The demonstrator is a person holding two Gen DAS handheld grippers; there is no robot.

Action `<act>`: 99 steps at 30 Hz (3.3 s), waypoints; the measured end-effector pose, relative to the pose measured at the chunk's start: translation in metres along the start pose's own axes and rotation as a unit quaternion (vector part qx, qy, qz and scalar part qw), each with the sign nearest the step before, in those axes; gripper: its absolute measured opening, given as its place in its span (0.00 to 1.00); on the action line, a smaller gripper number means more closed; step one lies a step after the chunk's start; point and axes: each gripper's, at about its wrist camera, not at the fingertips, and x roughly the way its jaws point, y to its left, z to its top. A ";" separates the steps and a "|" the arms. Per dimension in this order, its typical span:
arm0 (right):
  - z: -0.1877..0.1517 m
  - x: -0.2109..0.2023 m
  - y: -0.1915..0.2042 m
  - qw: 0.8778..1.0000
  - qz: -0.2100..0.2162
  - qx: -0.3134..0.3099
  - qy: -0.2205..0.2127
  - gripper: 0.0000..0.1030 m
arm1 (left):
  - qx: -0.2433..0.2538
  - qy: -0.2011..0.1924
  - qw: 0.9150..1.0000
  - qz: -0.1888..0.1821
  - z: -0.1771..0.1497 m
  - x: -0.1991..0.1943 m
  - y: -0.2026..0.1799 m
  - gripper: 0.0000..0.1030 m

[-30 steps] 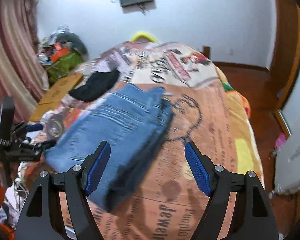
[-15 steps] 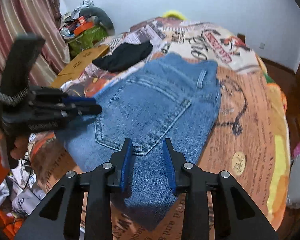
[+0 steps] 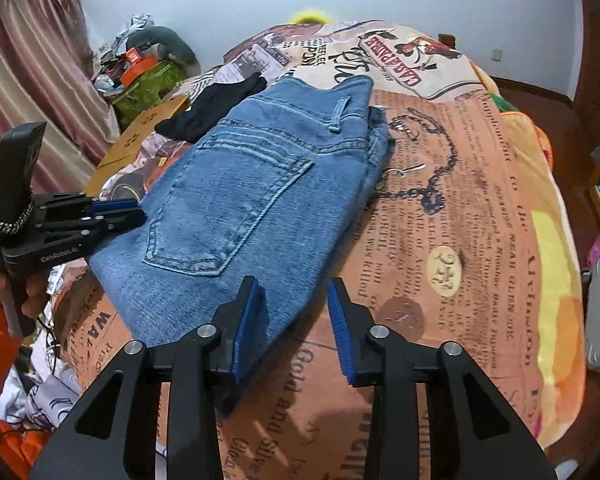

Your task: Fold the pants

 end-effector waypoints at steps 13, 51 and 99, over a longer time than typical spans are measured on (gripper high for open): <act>0.036 -0.018 -0.040 0.997 -0.041 0.065 -0.031 0.60 | 0.001 -0.037 0.999 -0.004 0.076 -0.005 0.022 0.84; 0.058 0.082 -0.048 0.986 0.112 0.117 0.034 0.72 | -0.033 0.127 0.962 -0.239 0.129 0.141 0.019 0.94; 0.236 -0.022 0.157 0.965 0.103 -0.125 -0.207 0.17 | -0.122 -0.270 0.955 0.014 0.150 -0.142 0.176 0.40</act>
